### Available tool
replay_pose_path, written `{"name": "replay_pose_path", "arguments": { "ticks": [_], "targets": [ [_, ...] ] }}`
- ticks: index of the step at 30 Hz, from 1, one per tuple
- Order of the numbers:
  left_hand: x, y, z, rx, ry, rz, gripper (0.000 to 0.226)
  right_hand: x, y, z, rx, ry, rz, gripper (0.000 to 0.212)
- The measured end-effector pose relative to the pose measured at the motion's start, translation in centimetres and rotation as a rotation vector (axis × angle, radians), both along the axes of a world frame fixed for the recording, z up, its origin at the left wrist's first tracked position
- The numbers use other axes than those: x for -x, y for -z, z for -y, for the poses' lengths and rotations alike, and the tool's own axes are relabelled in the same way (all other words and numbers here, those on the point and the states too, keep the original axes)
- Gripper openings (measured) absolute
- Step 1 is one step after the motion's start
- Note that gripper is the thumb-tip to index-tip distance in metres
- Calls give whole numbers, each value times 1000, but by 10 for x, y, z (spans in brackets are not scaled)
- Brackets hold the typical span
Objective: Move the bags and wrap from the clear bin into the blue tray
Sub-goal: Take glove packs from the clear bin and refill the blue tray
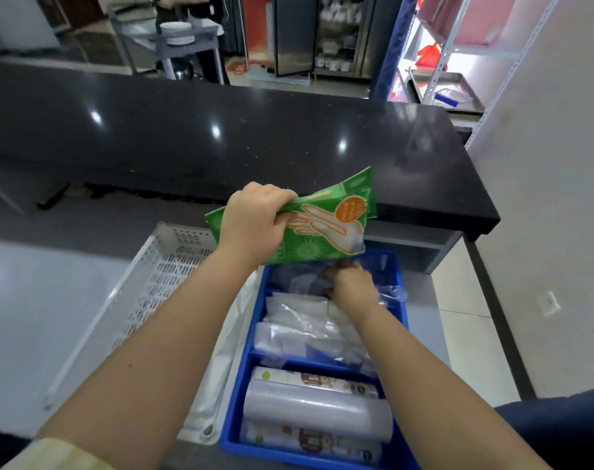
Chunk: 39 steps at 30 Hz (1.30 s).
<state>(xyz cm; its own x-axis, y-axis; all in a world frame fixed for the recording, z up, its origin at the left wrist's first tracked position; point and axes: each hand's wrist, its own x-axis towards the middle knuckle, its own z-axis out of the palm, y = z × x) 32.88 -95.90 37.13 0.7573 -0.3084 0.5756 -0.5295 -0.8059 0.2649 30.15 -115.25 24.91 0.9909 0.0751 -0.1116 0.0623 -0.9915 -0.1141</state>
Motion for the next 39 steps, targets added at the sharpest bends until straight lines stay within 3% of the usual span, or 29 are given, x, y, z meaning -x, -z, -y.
{"name": "replay_pose_path", "arguments": {
  "ticks": [3,10,15,20,32,39],
  "targets": [
    [-1,5,-1,3,-5,-26,24,1,1,2,-96,38,-31,45],
    [-6,14,-7,26,-16,-42,25,37,17,-5,-47,14,-24,54],
    [-9,15,-9,55,-14,-57,25,29,11,-1,4,31,-231,69],
    [-11,16,-10,55,-3,-55,26,13,11,-9,39,-37,-396,72],
    [-5,20,-16,61,-16,-56,24,14,15,-6,-153,-68,-346,42],
    [0,10,-20,68,-29,-63,26,31,-14,-9,11,-187,4,33]
  ]
}}
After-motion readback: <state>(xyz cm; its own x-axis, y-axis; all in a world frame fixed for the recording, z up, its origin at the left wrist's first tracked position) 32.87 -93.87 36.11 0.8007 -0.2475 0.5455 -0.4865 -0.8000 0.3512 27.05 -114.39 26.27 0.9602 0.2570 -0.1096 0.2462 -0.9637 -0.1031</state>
